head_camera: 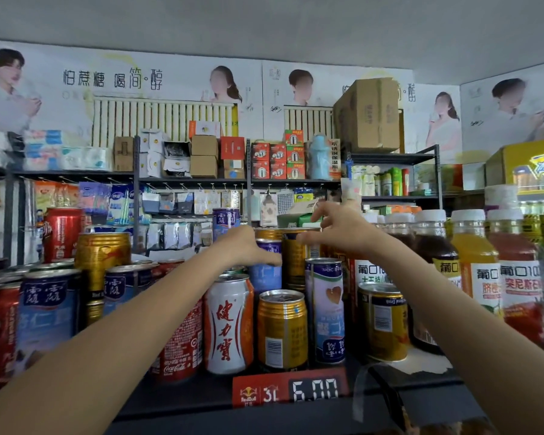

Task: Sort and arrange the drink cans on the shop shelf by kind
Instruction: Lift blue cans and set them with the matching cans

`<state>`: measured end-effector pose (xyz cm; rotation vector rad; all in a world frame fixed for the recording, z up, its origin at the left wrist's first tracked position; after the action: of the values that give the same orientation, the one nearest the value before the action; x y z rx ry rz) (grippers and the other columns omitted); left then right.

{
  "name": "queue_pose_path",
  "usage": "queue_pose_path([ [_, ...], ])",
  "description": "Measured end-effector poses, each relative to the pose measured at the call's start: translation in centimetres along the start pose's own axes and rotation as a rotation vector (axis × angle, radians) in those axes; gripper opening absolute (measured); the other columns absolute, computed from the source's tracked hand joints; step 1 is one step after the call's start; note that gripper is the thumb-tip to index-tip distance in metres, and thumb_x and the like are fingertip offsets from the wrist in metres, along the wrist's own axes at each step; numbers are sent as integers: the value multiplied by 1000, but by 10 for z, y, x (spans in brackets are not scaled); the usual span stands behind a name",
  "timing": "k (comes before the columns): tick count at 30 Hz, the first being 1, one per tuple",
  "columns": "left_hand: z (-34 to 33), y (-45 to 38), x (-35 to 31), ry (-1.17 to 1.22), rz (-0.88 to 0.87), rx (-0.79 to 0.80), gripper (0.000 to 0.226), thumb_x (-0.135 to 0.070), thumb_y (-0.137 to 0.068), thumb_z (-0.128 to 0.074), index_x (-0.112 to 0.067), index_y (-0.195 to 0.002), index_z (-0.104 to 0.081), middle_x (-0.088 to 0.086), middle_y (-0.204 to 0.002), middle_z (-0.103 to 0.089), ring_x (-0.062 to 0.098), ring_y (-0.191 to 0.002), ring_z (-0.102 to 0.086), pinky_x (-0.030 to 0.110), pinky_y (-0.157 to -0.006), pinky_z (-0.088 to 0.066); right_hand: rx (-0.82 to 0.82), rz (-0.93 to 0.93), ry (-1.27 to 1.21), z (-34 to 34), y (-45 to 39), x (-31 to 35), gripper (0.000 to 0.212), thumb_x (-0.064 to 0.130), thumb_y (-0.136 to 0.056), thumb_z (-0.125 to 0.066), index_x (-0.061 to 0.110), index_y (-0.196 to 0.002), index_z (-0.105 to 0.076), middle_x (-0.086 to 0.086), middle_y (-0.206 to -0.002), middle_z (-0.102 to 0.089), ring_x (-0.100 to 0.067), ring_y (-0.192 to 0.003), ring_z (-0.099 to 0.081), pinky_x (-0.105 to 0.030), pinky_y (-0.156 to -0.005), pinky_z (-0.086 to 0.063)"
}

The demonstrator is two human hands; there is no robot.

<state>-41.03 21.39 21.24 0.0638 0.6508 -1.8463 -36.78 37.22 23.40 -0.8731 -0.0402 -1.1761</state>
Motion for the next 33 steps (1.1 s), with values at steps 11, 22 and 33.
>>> queue_pose_path([
  [11, 9, 8, 11, -16, 30, 117, 56, -50, -74, -69, -3, -105, -62, 11, -103, -65, 21, -88, -60, 28, -74, -47, -95, -54, -31, -15, -8, 2, 69, 39, -70, -78, 10, -120, -42, -4, -114, -49, -16, -98, -46, -29, -79, -40],
  [22, 31, 39, -42, 784, -284, 15, 67, -18, -69, -77, -30, -123, -38, 0, -125, -51, 18, -118, -50, 43, -102, -41, -136, -155, -1122, 32, 10, 17, 45, 31, -85, -61, 13, -124, -48, -8, -105, -58, -20, -98, -58, -29, -68, -53],
  [33, 49, 34, -42, 1483, -155, -1, 41, -32, -88, -58, -13, -123, -50, 11, -109, -59, 24, -94, -60, 32, -73, -57, 243, -85, -885, 4, 26, 40, 50, 45, -67, -74, 19, -108, -57, -10, -104, -66, -23, -93, -64, -32, -81, -53],
])
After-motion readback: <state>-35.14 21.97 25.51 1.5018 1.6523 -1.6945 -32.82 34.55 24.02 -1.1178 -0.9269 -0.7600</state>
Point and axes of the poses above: each hand's wrist, its own y-axis away from the middle knuckle, its own z-axis out of the back of the hand, x = y × z, the point moved 8 cm from there along -y, towards the middle knuckle
